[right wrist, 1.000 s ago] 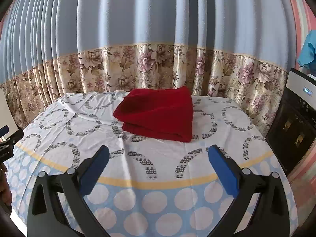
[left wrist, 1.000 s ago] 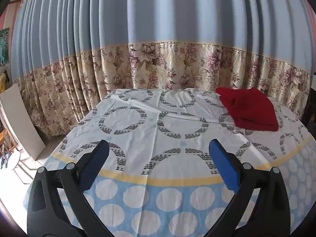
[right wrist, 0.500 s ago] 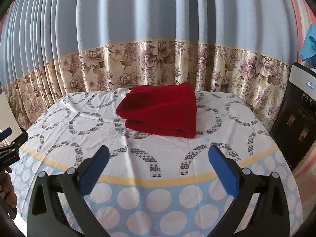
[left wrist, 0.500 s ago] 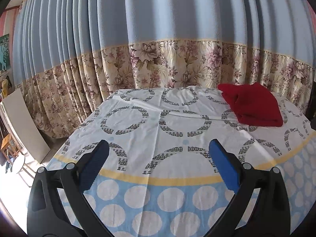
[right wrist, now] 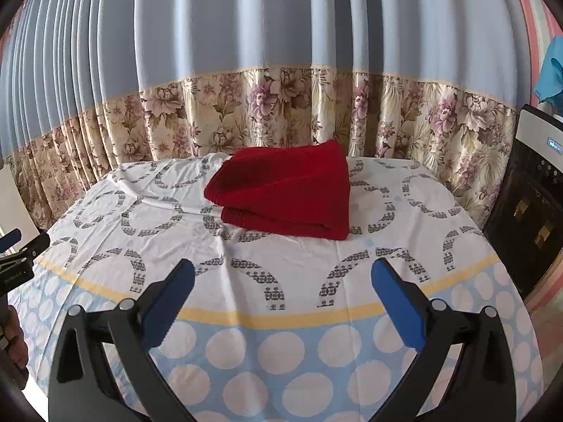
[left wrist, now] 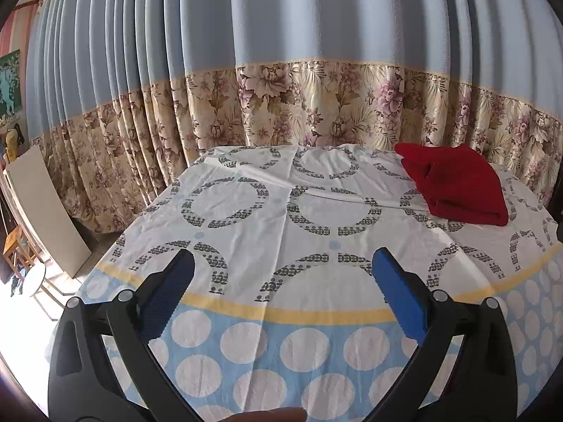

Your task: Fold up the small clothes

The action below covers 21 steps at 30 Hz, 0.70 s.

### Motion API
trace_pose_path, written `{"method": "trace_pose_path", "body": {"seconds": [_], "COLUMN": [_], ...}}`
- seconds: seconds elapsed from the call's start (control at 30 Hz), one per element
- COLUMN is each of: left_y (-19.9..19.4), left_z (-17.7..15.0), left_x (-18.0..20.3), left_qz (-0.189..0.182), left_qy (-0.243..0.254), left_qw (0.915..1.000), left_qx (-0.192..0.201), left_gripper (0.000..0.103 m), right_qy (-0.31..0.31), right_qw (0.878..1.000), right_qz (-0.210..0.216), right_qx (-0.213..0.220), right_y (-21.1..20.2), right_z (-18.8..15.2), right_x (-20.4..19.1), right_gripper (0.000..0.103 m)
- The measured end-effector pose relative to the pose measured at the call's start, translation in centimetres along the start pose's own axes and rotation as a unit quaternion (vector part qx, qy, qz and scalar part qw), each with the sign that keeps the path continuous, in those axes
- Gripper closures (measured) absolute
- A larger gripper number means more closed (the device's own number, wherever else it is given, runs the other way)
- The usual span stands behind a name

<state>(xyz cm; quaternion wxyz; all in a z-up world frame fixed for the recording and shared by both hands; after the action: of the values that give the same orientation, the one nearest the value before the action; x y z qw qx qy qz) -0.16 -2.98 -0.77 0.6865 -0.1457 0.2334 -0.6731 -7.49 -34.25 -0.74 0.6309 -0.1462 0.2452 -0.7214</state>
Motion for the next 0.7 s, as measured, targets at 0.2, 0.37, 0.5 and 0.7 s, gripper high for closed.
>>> {"method": "trace_pose_path", "body": {"seconds": [0.2, 0.37, 0.5, 0.7], "left_y": [-0.14, -0.3, -0.45, -0.49], "left_z": [0.02, 0.08, 0.1, 0.08], "left_x": [0.12, 0.14, 0.01, -0.04], "left_qz": [-0.001, -0.006, -0.01, -0.01], "left_qy": [0.0, -0.002, -0.004, -0.006], "left_qw": [1.0, 1.0, 0.9999, 0.9999], "left_qx": [0.001, -0.001, -0.001, -0.001], "left_gripper": [0.003, 0.003, 0.003, 0.003], "right_qy": [0.0, 0.003, 0.004, 0.002], "right_qw": [1.0, 1.0, 1.0, 1.0], "right_qz": [0.0, 0.003, 0.005, 0.005], "right_qx": [0.0, 0.001, 0.001, 0.001], "right_y": [0.01, 0.05, 0.07, 0.01], "right_z": [-0.09, -0.13, -0.18, -0.22], "right_x": [0.07, 0.13, 0.16, 0.11], "right_gripper": [0.003, 0.003, 0.003, 0.003]}}
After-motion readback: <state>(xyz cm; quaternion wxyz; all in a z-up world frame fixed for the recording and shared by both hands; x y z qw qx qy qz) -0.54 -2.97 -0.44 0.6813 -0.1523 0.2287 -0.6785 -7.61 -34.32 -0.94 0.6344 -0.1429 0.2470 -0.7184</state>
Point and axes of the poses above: each gripper's, at about its wrist camera, not at the fingertips, and y roughly the way its jaws point, x to its right, z to its top, the point moved 1 cm from there along y, roughly the way its jaws point, and after that the axes turned 6 degrees about z, right-handed, at the moved point
